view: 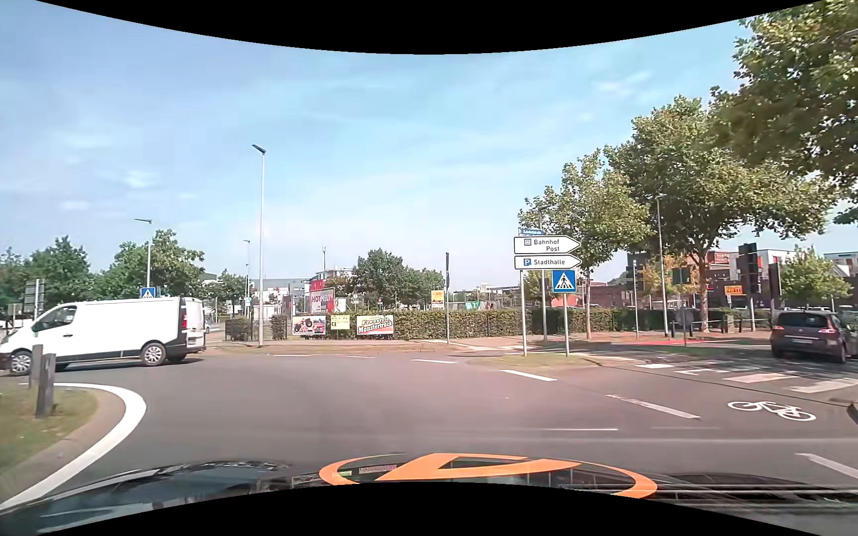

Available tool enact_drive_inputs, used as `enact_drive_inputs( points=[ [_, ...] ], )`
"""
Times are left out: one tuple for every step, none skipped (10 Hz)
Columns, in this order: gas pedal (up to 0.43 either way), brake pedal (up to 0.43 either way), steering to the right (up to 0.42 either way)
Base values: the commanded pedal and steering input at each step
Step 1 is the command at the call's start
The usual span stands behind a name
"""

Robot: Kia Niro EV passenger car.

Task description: Follow the waypoints while adhering to traffic rules and regulations

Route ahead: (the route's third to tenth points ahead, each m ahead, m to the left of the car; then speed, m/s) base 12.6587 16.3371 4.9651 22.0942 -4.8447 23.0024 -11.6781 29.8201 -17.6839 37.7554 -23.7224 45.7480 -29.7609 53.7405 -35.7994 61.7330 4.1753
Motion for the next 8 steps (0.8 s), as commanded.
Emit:
enact_drive_inputs(
  points=[
    [0.067, 0.0, -0.087],
    [0.067, 0.0, -0.095],
    [0.067, 0.0, -0.099],
    [0.067, 0.0, -0.107],
    [0.047, 0.0, -0.123],
    [0.039, 0.0, -0.146],
    [0.028, 0.0, -0.166],
    [0.02, 0.0, -0.184]
  ],
)
